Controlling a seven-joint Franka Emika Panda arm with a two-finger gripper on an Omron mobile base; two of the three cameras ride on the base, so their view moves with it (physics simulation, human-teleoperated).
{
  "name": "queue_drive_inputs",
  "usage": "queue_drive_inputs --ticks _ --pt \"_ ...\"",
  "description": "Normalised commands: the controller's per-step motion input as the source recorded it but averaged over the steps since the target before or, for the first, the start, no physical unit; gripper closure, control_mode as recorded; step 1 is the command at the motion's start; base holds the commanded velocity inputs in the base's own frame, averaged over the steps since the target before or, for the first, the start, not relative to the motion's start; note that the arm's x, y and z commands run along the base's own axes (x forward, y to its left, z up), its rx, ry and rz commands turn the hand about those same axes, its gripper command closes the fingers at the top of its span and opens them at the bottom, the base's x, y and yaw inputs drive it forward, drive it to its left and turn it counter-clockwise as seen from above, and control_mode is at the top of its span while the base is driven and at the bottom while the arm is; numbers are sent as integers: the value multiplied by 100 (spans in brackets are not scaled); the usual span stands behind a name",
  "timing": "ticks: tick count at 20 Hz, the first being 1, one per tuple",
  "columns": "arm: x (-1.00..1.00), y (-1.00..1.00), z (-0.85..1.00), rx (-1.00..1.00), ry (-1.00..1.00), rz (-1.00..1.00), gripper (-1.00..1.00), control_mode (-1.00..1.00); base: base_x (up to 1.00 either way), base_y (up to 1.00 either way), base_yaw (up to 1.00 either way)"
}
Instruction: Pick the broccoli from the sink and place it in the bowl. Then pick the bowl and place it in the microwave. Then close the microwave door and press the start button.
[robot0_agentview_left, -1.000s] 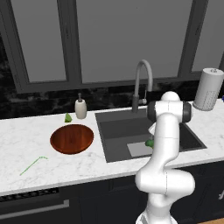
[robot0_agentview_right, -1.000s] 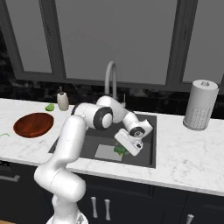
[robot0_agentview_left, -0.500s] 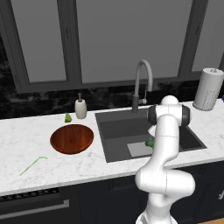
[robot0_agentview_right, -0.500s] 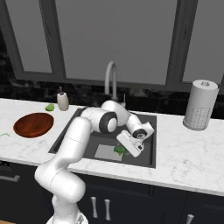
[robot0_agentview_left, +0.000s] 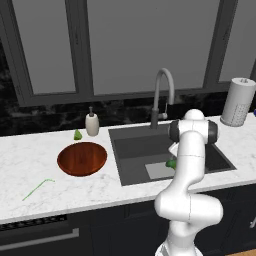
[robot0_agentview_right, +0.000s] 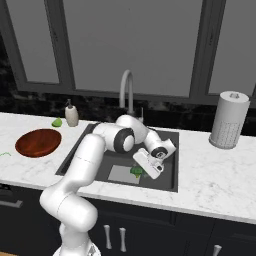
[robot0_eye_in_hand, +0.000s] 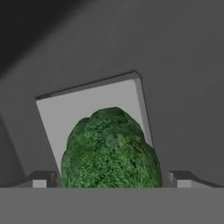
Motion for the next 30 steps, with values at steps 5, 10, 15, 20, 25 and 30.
queue_drive_inputs --ticks 5,10,15,20,25,30 --pt "-1 36 -12 0 1 0 100 -100 0 0 0" --pt "-3 16 -2 1 1 0 100 -100 0 0 0" --pt "-49 0 23 1 -1 -4 100 -100 0 0 0" --pt "-78 -3 77 0 -5 -8 100 -100 0 0 0" --pt "-69 0 94 0 -1 -3 100 -100 0 0 0" --pt "-74 0 83 0 0 -5 100 -100 0 0 0"
